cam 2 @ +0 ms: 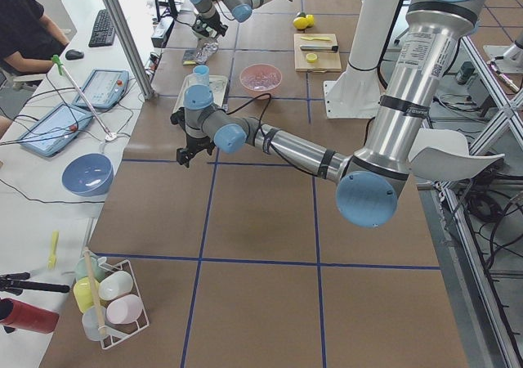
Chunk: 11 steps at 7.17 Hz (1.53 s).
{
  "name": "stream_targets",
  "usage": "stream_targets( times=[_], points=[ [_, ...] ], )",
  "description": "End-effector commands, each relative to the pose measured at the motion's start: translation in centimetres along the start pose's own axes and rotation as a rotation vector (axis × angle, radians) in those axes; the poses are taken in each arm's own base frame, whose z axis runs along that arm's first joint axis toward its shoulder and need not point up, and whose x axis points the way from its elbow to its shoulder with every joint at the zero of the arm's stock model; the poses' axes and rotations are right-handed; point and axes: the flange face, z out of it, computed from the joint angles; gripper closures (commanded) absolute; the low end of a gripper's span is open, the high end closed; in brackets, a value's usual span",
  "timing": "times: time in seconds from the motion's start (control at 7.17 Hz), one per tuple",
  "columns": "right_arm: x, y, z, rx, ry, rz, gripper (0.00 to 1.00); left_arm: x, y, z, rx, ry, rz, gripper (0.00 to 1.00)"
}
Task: Put ice in cup with scoop
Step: 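Tilt the metal scoop over the light blue cup with the right gripper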
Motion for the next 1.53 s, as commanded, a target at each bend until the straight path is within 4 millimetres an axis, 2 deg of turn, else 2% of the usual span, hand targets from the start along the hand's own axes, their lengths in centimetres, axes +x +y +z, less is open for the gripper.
stream_targets(
  times=[0.0, 0.14, 0.56, 1.4],
  points=[
    [-1.55, -1.25, -0.54, -0.087, 0.026, -0.02, 1.0, -0.02, 0.03, 0.03, -0.001, 0.0, 0.0, 0.0],
    [-2.06, -1.21, -0.69, -0.107, 0.03, -0.024, 1.0, -0.01, 0.02, 0.02, 0.001, 0.0, 0.0, 0.0],
    [-1.72, -0.85, 0.21, -0.135, 0.034, -0.027, 1.0, 0.16, -0.17, -0.08, 0.004, 0.001, 0.004, 0.0],
    [-1.69, -0.33, -0.46, -0.176, 0.062, -0.024, 1.0, 0.09, -0.09, 0.02, -0.001, 0.001, -0.001, 0.0]
  ],
)
